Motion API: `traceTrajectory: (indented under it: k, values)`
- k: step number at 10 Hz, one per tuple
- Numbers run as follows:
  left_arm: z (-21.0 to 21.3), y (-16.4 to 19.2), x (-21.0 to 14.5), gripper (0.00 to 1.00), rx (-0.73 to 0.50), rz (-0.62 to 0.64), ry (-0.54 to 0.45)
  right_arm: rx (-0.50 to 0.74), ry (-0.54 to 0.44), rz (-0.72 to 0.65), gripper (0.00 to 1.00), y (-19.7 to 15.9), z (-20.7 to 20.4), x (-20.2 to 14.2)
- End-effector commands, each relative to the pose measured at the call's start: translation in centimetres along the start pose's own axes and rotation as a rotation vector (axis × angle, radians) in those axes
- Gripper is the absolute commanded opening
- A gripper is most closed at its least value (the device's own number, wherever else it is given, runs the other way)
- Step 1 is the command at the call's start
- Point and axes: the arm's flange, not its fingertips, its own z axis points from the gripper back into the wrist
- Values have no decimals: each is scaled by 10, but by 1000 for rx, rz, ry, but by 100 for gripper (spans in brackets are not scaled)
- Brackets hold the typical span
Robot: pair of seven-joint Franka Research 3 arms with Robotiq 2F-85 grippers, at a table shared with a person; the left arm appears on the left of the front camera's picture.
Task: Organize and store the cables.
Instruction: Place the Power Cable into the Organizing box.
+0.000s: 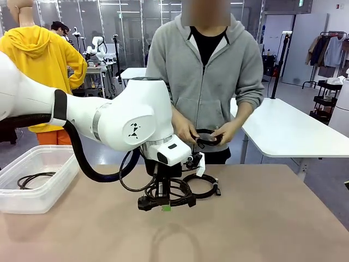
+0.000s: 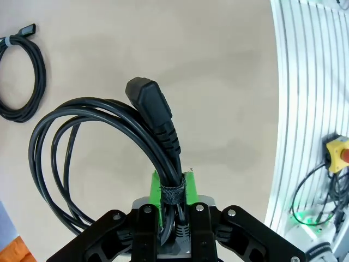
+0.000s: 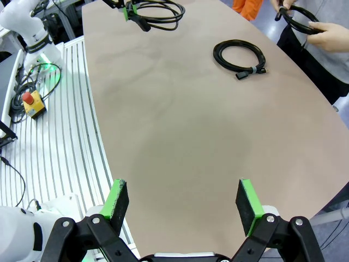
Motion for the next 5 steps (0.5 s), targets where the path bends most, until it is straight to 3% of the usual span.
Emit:
traceTrajectory:
  k: [1,3,5]
  values:
    - [1,0,0,19,3,-1,-1,0,-12,5,100,-1,1,2]
    - [38,22,-33,19,-30,-141,17,0,-12,5,100,-1,1,2]
    - [81,50,-82,19,14,-170,-6,0,-12,5,100,-1,1,2]
